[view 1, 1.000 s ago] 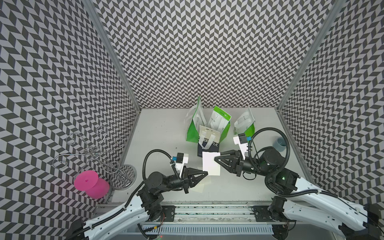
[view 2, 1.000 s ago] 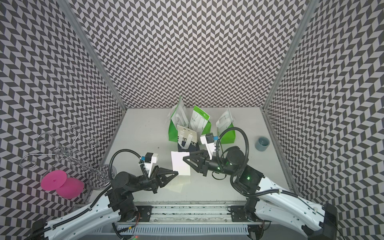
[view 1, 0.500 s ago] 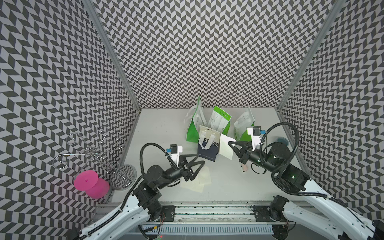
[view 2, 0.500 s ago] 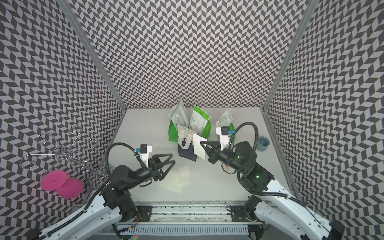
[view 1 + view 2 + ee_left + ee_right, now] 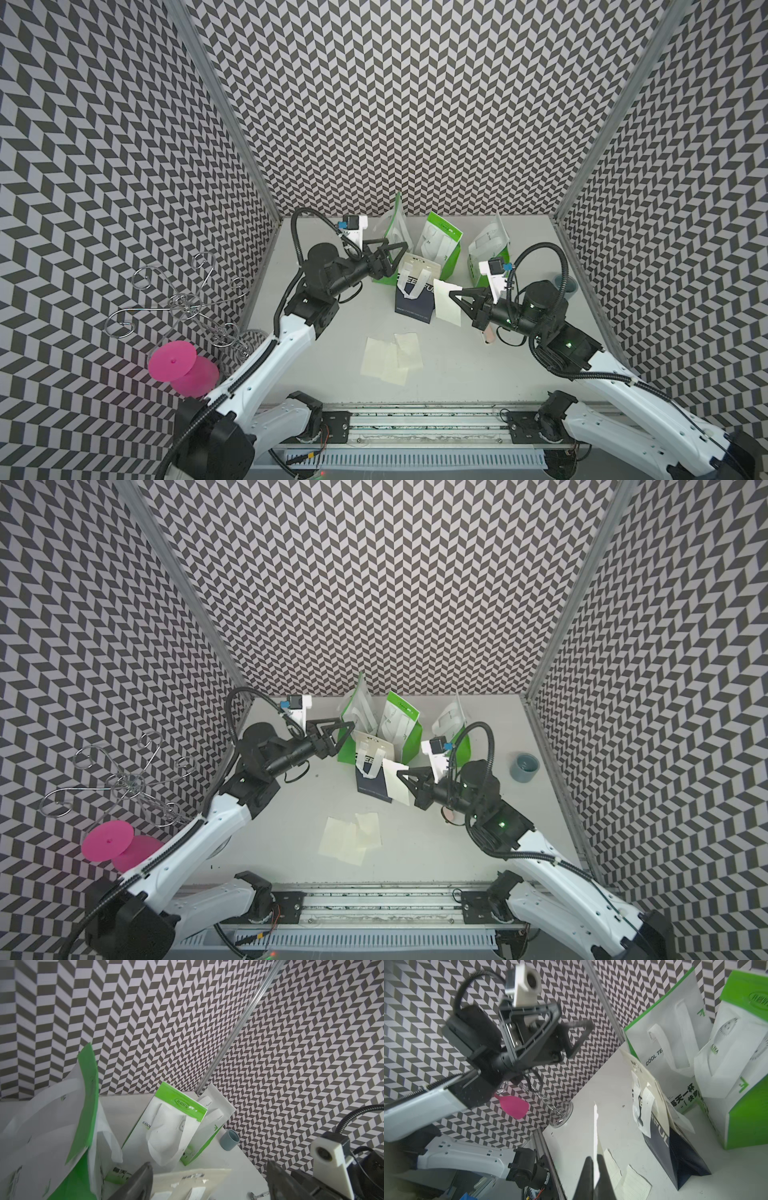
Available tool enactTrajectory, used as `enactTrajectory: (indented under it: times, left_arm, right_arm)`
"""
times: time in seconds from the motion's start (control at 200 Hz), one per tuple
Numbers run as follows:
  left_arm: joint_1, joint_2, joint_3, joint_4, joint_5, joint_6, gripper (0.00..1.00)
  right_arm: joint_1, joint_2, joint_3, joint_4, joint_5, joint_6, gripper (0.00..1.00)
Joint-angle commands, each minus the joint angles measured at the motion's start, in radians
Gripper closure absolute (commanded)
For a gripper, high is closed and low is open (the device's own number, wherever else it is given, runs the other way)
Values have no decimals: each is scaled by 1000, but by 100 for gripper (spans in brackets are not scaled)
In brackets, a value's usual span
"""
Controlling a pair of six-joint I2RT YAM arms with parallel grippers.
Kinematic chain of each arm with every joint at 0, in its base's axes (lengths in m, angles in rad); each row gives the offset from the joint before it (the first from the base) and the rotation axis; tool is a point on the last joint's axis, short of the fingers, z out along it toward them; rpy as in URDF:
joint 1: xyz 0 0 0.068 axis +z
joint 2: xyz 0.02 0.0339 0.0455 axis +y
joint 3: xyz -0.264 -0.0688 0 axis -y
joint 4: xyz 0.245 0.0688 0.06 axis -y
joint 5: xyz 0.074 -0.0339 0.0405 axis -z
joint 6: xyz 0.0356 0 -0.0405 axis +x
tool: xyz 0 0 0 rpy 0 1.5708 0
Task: Staple the receipts to the bags
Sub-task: Adjust the takeout bag at the center of the board.
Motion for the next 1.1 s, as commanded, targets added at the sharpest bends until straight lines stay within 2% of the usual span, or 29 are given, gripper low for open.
enactTrajectory:
  times: [0.0,0.27,0.581,0.956,1.092]
  left_arm:
    - [4,80,143,-107,67,112,15]
    - [-7,230,262,-242,114,182,21]
    - [-62,310,320,-390,97,223,27]
    - [-58,195,163,-294,182,121,27]
    - [-58,151,79,-221,228,34,28]
  right_arm:
    - [-2,8,-13,93,-36,-23,100]
    - [-3,89,-35,144,-76,-39,100]
    - [-8,185,33,108,12,-70,100]
    - [-26,258,83,106,85,-110,100]
    - [-32,270,96,109,85,-119,100]
